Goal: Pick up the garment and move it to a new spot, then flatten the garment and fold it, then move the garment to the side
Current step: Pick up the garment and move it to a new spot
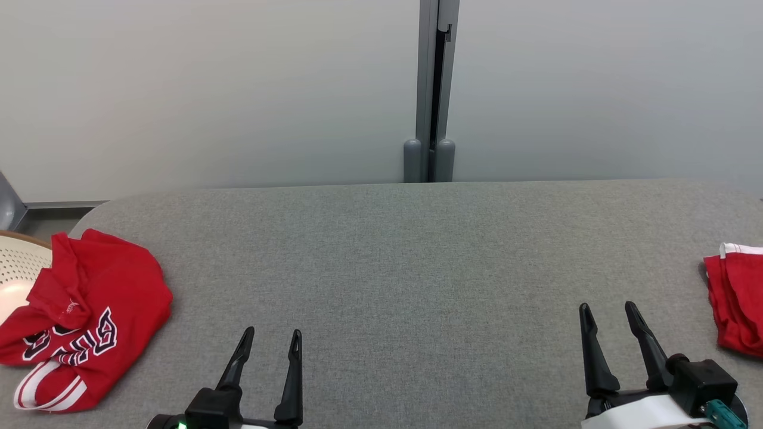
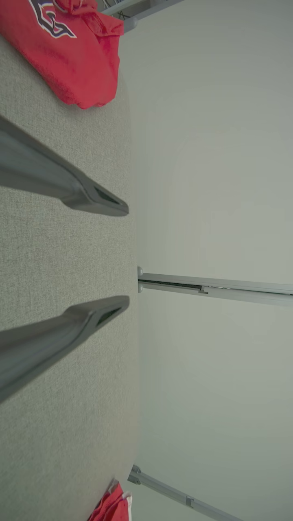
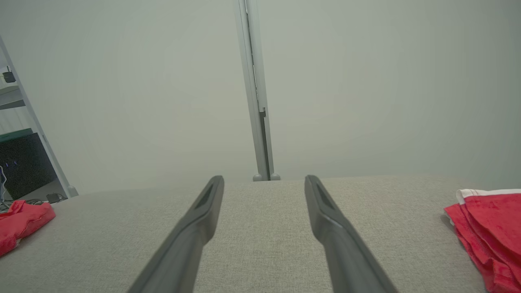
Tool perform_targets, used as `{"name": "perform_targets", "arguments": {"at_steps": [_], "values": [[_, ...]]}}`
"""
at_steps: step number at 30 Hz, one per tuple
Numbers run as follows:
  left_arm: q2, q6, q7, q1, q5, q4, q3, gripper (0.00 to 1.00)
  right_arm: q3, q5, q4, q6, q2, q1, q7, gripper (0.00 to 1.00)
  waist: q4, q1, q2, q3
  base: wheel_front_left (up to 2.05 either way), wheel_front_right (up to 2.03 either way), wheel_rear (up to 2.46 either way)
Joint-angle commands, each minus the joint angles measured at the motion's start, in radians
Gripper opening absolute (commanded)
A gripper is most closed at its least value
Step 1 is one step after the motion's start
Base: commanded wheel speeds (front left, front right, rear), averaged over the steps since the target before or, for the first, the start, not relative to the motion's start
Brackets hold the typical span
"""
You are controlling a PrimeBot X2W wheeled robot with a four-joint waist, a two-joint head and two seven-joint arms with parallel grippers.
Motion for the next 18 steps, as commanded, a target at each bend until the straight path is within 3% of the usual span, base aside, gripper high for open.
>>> {"name": "perform_targets", "arguments": {"at_steps": [1,9,18], "values": [[0.003,0.004,0.000,0.003,-0.006,0.003,0.003,1.00,-0.003,0.008,-0.002,0.000,-0.001,0.008,-0.003,1.00,0.002,0.0000,-0.0001,0.000,0.00,0.00,0.00],[0.004,-0.004,0.000,-0.009,0.004,0.006,0.001,1.00,0.023,0.034,-0.008,0.000,0.000,0.019,-0.007,1.00,0.072,0.0000,-0.0001,0.008,0.00,0.00,0.00],[0.003,-0.011,0.000,-0.021,0.028,-0.005,0.045,1.00,0.105,0.060,0.000,0.000,-0.001,0.012,-0.009,1.00,0.247,0.0000,-0.0001,0.020,0.00,0.00,0.00]]}}
